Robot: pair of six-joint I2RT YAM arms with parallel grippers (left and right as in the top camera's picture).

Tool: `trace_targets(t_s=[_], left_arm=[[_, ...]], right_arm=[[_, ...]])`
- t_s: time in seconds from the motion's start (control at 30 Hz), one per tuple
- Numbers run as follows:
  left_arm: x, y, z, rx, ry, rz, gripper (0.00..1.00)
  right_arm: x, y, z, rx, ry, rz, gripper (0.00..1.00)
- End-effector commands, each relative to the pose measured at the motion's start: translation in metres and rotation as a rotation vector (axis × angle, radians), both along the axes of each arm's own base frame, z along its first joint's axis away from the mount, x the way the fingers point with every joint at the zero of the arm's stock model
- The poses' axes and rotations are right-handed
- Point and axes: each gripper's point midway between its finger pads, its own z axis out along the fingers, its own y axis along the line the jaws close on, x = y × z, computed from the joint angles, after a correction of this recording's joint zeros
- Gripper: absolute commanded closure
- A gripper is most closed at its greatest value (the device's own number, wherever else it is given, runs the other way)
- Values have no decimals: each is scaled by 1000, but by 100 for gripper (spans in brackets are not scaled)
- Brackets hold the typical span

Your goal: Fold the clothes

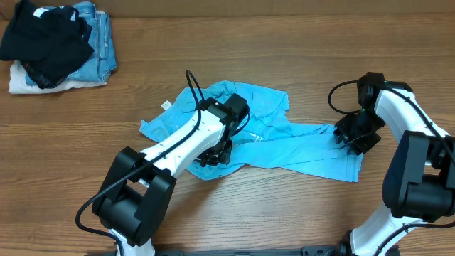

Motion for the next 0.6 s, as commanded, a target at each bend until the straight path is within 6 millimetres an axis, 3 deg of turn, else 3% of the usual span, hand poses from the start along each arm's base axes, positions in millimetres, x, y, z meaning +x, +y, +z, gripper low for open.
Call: trace_targets(t_s=[0.0,0.37,0.57], left_arm=[[7,-4,4,-8,-24,13,96],[7,-4,4,-8,-24,13,96],[7,-4,4,-8,-24,13,96]], right_arm=[[0,-7,6,-39,-19,-5,56],[0,-11,-1,-67,-32,-2,57],[0,-11,-5,-67,-34,-2,74]])
